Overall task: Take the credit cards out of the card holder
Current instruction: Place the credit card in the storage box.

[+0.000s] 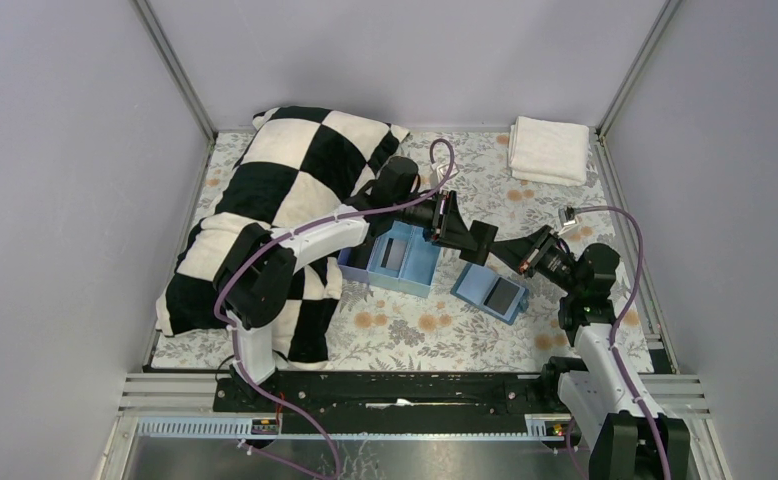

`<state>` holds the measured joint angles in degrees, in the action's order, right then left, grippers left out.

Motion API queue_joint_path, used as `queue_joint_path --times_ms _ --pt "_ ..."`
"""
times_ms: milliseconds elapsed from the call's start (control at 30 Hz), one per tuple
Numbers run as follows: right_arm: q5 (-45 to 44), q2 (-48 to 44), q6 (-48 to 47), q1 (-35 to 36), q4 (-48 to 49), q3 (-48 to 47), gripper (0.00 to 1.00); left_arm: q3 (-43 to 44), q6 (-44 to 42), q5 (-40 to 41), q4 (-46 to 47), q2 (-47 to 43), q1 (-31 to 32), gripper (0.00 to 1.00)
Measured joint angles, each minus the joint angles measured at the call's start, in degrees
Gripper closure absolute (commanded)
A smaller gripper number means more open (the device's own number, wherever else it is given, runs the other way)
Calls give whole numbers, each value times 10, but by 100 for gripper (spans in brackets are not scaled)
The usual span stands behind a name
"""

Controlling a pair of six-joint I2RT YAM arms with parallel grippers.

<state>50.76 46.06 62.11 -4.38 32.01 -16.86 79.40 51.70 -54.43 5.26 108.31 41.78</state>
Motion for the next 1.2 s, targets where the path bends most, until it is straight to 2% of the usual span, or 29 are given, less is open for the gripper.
queue_joint_path --times_ms 267,400,467,700,733,800,833,867,900,967,1000,1133,1200 --pt "10 10 14 0 25 6 100 -19 38 -6 57 -7 -1 71" --pt "13 10 17 0 31 10 100 -21 39 -3 59 -7 -1 93" --pt "14 10 18 0 33 10 100 -20 36 -1 52 -7 -2 100" --pt "12 7 15 -1 16 16 99 5 -7 7 -9 -7 -1 100" --pt "12 5 14 -1 12 16 90 10 -13 8 -20 -7 0 100" --pt "12 2 11 -1 5 16 56 16 -25 11 -35 -7 1 100" --pt "12 2 5 -1 -2 15 34 18 -29 12 -41 -7 2 100" --pt "13 2 4 0 -11 15 21 21 -36 18 -47 -7 3 100" --pt "14 3 -2 0 -22 14 13 24 -42 22 -54 -7 2 100" --pt "13 3 -16 0 -48 10 2 37 -64 37 -85 -7 1 100" --pt "11 3 -30 0 -72 5 1 46 -76 46 -106 -7 0 100" --pt "-22 0 -95 0 -184 -31 0 114 -146 124 -241 -7 -3 100" --pt "-49 -2 -126 0 -240 -55 0 173 -188 214 -333 -6 -3 100"
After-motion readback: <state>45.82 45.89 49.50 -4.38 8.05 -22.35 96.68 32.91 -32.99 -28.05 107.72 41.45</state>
